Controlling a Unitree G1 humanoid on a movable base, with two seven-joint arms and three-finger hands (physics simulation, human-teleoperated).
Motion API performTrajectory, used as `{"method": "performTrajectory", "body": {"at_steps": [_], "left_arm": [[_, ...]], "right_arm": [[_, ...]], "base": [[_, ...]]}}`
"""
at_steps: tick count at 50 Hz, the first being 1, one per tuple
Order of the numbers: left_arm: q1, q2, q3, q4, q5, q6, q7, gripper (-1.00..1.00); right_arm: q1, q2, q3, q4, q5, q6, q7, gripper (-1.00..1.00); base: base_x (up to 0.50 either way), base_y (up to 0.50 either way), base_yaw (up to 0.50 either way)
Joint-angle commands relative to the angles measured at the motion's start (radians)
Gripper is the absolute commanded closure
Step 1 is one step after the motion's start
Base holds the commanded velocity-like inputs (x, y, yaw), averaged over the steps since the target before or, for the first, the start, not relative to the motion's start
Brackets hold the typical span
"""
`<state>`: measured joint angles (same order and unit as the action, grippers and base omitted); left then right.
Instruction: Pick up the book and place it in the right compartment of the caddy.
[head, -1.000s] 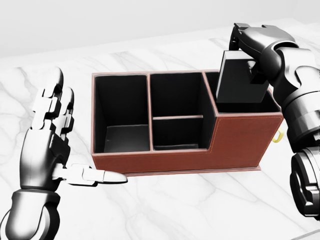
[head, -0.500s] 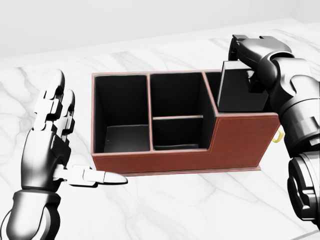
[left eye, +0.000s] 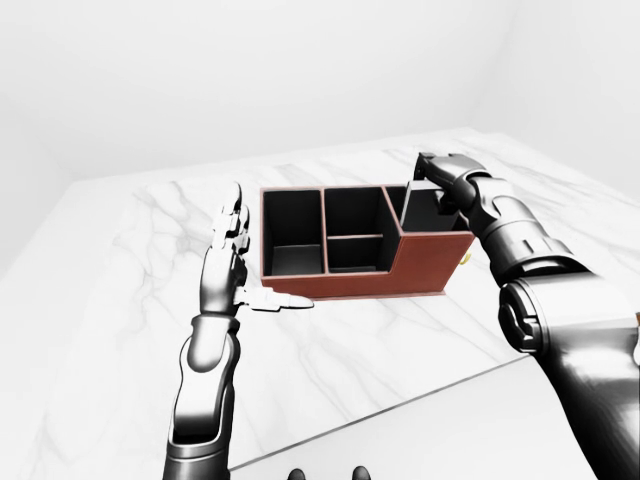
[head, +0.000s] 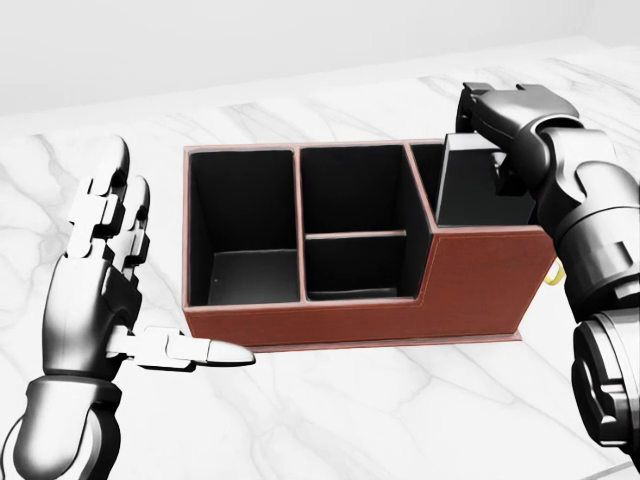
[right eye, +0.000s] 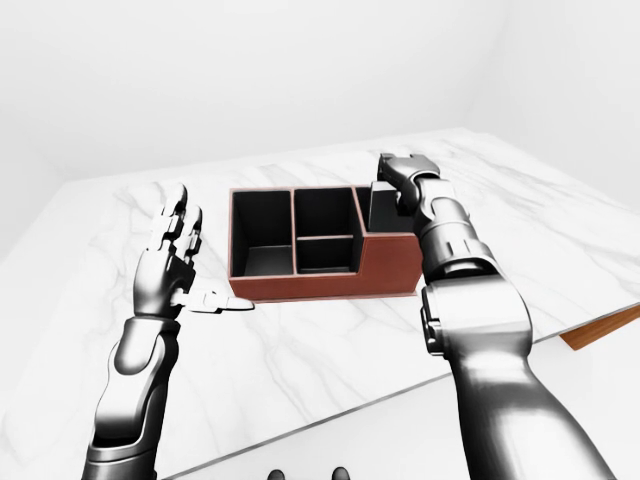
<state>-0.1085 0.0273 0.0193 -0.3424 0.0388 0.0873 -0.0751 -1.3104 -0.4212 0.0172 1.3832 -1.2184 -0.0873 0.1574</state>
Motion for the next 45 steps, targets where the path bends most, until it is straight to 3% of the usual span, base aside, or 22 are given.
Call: {"method": "performTrajectory", "body": {"at_steps": [1, 15, 20, 22, 23, 24, 26, 29, 45], "left_arm": [[0.000, 0.000, 0.001, 0.003, -0.001, 0.000, -0.001, -1.00], [0.001, 0.000, 0.000, 0.009, -0.001, 0.000, 0.000, -1.00], [0.000, 0.000, 0.000, 0.009, -0.002, 0.000, 0.000, -1.00], [0.001, 0.000, 0.000, 0.008, -0.002, 0.000, 0.000, -1.00], [0.000, -0.001, 0.000, 0.007, -0.002, 0.000, 0.000, -1.00], [0.000, -0.001, 0.000, 0.007, -0.002, 0.000, 0.000, -1.00], [0.003, -0.001, -0.002, 0.004, -0.002, 0.000, 0.000, -1.00], [0.005, -0.002, -0.004, 0.002, -0.001, 0.000, 0.000, -1.00], [0.001, -0.002, -0.004, 0.008, -0.002, 0.000, -0.002, -1.00]], "right_arm": [[-0.006, -0.004, -0.011, -0.026, -0.045, 0.000, -0.033, 1.00], [-0.004, -0.003, -0.012, -0.026, -0.054, 0.000, -0.028, 0.98], [-0.004, -0.003, -0.013, -0.026, -0.055, 0.000, -0.028, 0.80], [-0.003, -0.003, -0.013, -0.026, -0.056, 0.000, -0.028, 0.35], [-0.003, -0.002, -0.014, -0.025, -0.056, 0.000, -0.026, -0.03], [-0.003, -0.002, -0.014, -0.025, -0.056, 0.000, -0.026, -0.25], [-0.001, -0.001, -0.015, -0.026, -0.054, 0.000, -0.022, -0.47], [0.002, 0.000, -0.015, -0.026, -0.052, 0.000, -0.019, -1.00], [0.002, -0.002, -0.014, -0.027, -0.046, 0.000, -0.018, -1.00]], "base": [[0.00, 0.00, 0.00], [0.00, 0.00, 0.00], [0.00, 0.00, 0.00], [0.00, 0.00, 0.00], [0.00, 0.00, 0.00], [0.00, 0.00, 0.00], [0.00, 0.00, 0.00], [0.00, 0.00, 0.00], [0.00, 0.00, 0.00]]}}
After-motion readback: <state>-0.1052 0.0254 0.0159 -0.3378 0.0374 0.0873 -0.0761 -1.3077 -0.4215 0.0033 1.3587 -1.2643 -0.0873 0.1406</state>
